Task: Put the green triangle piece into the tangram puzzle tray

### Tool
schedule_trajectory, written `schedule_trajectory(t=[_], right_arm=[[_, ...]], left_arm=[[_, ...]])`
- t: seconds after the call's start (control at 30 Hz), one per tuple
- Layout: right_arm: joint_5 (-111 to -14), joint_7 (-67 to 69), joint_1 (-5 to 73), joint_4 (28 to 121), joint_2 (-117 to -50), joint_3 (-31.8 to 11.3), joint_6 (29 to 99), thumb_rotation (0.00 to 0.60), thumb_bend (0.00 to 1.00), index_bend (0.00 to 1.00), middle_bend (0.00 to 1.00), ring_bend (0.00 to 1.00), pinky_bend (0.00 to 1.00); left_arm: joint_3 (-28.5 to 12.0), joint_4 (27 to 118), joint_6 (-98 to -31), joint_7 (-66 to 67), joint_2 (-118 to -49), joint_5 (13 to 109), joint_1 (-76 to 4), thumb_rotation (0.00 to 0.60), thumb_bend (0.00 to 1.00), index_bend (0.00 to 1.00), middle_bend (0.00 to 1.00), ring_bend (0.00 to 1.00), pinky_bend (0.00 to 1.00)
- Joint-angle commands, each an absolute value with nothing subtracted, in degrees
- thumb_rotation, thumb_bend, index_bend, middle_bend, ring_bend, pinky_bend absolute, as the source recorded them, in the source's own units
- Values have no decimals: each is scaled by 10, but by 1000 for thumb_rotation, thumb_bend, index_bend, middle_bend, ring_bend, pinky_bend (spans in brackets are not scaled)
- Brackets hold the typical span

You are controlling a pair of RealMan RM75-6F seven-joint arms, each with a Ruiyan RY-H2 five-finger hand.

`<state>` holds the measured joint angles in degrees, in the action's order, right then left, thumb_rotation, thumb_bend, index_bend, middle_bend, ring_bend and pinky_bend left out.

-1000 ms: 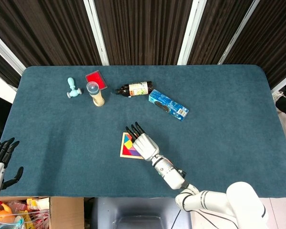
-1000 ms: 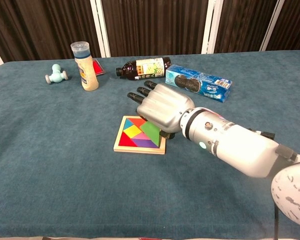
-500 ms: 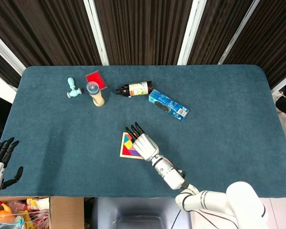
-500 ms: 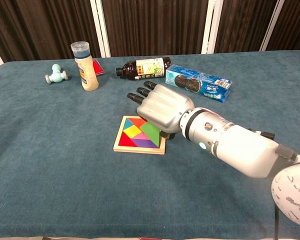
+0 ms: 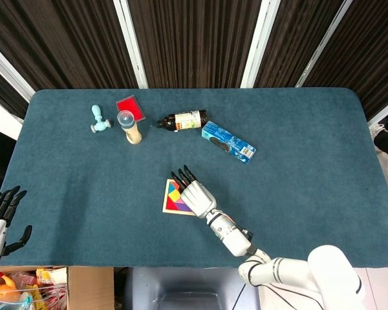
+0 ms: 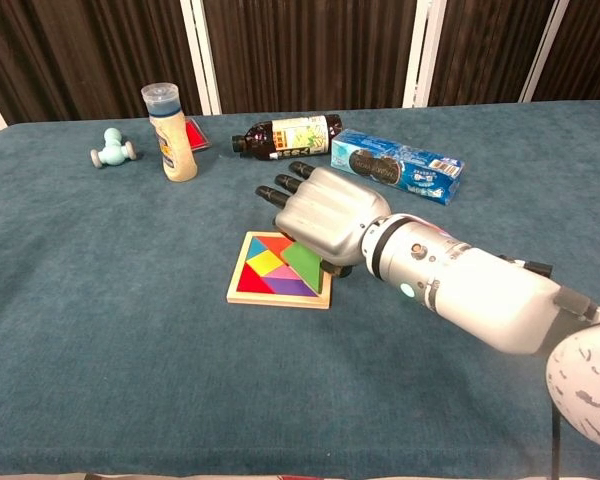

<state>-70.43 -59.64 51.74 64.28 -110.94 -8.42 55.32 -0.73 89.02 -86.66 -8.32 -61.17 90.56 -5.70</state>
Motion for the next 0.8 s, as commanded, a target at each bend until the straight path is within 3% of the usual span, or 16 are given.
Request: schedule_trajectory(t=[0.03, 0.8], right_arm=[[-704, -597, 518, 645, -1109, -84, 554, 600, 462, 484, 0, 0, 0], [-689, -584, 513, 653, -1088, -82, 547, 600, 461, 423, 0, 0, 0]], left_arm=[[-8, 891, -867, -83, -611, 905, -57, 600, 452, 0, 0, 0, 28], [-12, 895, -867, -80, -610, 896, -56, 600, 450, 0, 0, 0, 28]])
